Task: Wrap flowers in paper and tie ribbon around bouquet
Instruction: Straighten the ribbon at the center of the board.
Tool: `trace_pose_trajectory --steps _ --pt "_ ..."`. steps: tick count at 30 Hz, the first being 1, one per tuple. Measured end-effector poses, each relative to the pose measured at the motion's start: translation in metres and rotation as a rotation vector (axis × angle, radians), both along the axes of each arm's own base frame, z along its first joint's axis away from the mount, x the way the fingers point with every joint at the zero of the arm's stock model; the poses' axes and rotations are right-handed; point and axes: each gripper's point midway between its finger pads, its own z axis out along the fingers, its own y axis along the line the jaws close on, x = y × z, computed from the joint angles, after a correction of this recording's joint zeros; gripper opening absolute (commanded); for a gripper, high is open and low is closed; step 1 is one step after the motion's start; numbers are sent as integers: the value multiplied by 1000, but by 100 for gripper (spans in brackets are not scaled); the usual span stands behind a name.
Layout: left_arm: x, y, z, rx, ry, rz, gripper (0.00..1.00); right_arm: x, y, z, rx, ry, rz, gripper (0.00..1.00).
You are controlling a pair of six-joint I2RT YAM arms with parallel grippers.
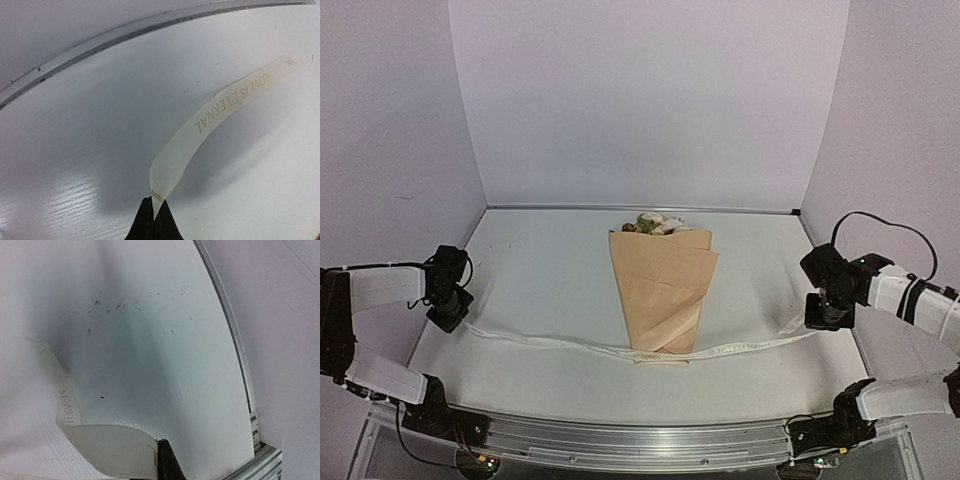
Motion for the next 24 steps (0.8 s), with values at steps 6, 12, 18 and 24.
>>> trace_pose_trajectory --steps 6,12,18,24 --pt "-10 -22 -27 -95 17 1 0 -4 -37 2 8 35 -220 0" --pt "14 -42 -31 -115 -36 -48 0 -9 -58 -1 -10 75 -342 11" --pt "24 -48 -30 -134 -77 -50 0 -7 -73 -9 2 126 -453 46" --pt "24 -46 -30 -122 -77 -49 6 2 -75 -9 48 158 -487 79"
